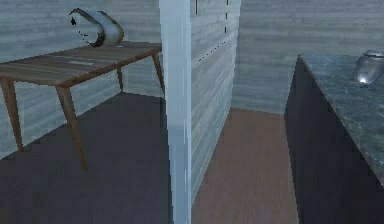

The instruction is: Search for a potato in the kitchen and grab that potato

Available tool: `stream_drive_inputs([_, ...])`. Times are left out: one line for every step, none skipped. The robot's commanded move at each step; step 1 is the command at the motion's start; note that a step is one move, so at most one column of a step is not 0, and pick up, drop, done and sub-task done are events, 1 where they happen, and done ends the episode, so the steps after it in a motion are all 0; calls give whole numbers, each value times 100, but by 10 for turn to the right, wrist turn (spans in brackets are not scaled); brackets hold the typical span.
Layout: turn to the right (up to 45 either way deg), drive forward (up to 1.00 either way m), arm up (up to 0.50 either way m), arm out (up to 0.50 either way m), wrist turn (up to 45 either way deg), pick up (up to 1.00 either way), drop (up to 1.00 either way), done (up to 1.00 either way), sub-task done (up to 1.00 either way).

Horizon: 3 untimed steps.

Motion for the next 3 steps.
stream_drive_inputs([0, 0, 0, 0, 0, 100, 0, 0, 0])
stream_drive_inputs([0, 0, 6, 0, 0, 0, 0, 0, 0])
stream_drive_inputs([0, 0, 0, 0, 0, 0, 0, 100, 0])
